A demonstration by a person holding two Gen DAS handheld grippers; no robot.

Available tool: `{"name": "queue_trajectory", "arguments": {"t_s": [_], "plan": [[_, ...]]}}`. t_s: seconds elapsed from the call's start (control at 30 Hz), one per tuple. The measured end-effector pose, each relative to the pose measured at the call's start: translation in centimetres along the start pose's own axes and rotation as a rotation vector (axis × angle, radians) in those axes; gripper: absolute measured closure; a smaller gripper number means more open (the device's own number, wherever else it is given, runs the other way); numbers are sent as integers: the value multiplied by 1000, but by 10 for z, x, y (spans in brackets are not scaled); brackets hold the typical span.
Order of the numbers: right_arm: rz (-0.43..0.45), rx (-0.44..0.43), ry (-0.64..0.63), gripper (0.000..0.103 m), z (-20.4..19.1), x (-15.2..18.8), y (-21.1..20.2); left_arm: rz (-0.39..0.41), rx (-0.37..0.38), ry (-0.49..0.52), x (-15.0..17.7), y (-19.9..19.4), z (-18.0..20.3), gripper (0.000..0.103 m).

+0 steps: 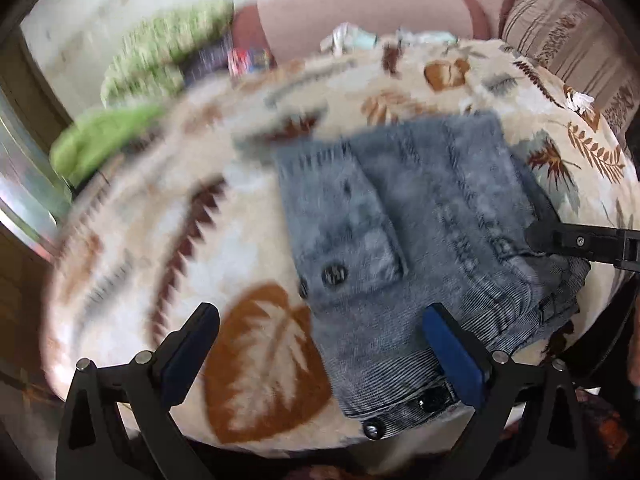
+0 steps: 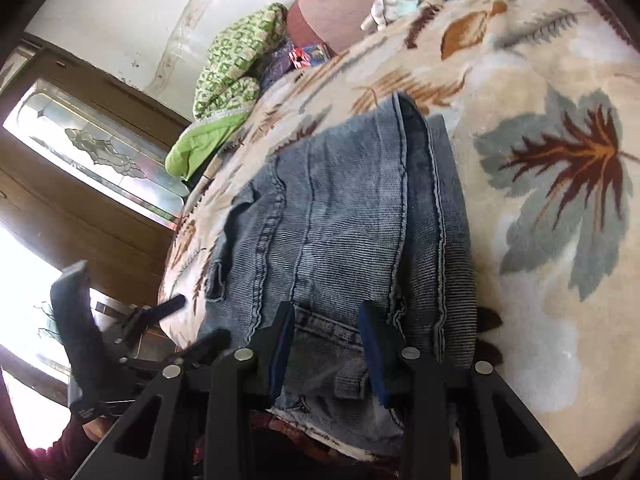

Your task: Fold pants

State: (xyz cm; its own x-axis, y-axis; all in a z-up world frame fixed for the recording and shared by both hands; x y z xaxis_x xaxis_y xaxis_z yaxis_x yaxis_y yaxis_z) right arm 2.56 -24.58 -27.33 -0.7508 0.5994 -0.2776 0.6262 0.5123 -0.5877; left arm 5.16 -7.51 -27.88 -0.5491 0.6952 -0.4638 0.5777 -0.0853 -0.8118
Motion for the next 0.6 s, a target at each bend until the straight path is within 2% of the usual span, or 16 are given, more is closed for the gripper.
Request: {"name": "queue_trajectory", "arguments": {"t_s": [0.13,0.2,0.23,0.4,0.6], "plan": [[77,-3,-71,64,-12,-5,-19,86,-46,8,-23,-34,-6,1],[114,-19,-70,53,-15,-9,-27,110,-65,8,-30,-46,-9,1],[132,-28,-66,44,-17,-11,-31,122,-73,7,-34,-53,-11,1],[179,-35,-40,44,-15,-23,-41,144,-88,-5,-45,-69,-18,1],[187,-32,-6,44,-7,-29,-45,159,-95,0,-51,-77,-14,1]]}}
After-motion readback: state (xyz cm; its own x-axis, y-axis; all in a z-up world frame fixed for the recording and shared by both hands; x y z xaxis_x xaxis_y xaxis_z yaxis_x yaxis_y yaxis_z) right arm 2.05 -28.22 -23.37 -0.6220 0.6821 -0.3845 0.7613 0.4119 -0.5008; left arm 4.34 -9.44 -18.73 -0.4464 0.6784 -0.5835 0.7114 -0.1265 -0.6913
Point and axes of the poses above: each gripper's, at about its wrist camera, not at the fingertips, and y roughly the way its jaws point, z to its right, x to its underside, the point moved 8 cm from there along y, roughly the way its jaws point, and after that the axes turned 11 degrees about y, right-handed, at the moved point
